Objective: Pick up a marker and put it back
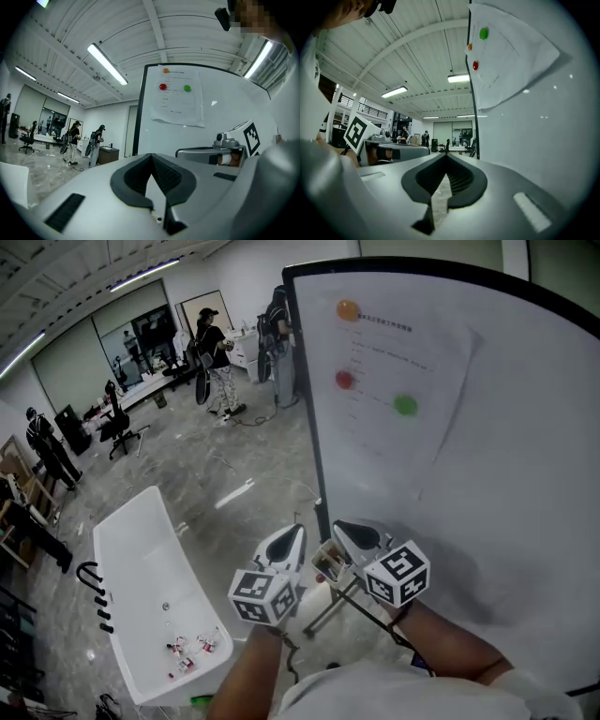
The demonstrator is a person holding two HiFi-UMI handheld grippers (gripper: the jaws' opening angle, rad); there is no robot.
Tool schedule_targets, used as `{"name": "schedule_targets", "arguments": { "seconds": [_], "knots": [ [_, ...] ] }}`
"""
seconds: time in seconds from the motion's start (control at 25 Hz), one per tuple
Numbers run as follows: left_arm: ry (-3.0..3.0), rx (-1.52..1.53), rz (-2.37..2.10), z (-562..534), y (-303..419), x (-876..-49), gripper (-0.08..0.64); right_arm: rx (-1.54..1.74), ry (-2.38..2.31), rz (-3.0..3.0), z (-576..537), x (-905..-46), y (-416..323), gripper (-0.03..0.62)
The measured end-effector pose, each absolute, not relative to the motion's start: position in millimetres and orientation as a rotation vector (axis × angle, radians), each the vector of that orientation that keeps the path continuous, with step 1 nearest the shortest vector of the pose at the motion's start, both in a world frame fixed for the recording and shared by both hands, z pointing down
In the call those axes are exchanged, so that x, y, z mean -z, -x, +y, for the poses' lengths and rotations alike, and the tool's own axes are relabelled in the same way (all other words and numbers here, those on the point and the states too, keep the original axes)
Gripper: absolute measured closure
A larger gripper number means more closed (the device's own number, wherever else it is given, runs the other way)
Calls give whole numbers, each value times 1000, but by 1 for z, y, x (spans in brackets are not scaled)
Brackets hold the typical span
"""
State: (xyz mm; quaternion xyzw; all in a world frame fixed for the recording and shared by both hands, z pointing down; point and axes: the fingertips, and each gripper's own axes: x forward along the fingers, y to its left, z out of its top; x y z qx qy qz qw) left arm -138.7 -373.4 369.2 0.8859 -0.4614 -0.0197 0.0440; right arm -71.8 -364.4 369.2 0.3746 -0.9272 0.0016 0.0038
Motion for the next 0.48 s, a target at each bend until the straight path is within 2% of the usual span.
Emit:
{"name": "schedule_targets", "arguments": {
  "seconds": [0.48],
  "knots": [
    [-2713,94,-1452,-351,134,-350,555,0,-1152,-2940,-350,-350,67,591]
  ]
}}
